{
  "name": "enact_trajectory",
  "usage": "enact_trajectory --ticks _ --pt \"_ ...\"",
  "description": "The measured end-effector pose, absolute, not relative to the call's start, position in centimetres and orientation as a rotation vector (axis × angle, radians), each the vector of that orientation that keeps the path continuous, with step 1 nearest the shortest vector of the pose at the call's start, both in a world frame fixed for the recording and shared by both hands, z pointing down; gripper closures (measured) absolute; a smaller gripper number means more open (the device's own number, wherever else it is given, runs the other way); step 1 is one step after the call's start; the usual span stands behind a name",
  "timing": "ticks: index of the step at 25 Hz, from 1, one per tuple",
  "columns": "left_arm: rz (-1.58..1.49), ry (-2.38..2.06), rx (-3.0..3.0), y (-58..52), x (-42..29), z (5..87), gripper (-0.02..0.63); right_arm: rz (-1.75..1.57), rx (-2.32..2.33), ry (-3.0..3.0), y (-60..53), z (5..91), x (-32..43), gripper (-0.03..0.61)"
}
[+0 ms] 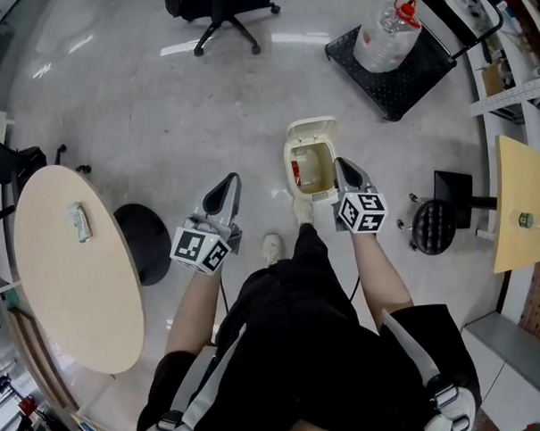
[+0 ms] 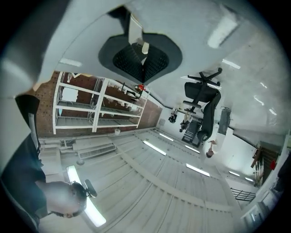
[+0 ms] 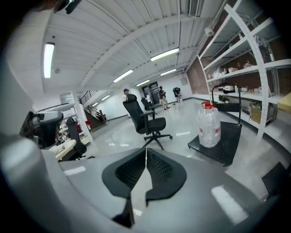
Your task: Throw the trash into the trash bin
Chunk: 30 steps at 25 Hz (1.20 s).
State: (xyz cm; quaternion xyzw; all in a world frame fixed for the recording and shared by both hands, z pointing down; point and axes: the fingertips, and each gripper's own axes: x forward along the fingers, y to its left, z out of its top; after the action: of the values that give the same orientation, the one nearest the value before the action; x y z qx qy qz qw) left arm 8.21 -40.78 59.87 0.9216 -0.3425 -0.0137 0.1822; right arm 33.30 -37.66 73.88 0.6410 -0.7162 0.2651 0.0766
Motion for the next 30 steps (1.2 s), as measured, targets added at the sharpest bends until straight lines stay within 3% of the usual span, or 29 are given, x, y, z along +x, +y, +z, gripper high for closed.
enact_trajectory --ticks 6,18,30 --pt "-0.151 -0.996 2.646 -40.6 5.6 55.6 0.614 0.657 2.034 -2.258 -37.1 65.8 32.8 0.572" --pt "-0.197 -0.968 2.766 -37.9 3.3 52.1 0.614 0.483 2.088 -2.381 -31.2 58.4 28.7 0.574" --pt "-0.269 -0.948 2.897 -37.7 7.5 47.6 0.614 0.296 2.184 -2.381 -26.8 50.7 35.1 0.572"
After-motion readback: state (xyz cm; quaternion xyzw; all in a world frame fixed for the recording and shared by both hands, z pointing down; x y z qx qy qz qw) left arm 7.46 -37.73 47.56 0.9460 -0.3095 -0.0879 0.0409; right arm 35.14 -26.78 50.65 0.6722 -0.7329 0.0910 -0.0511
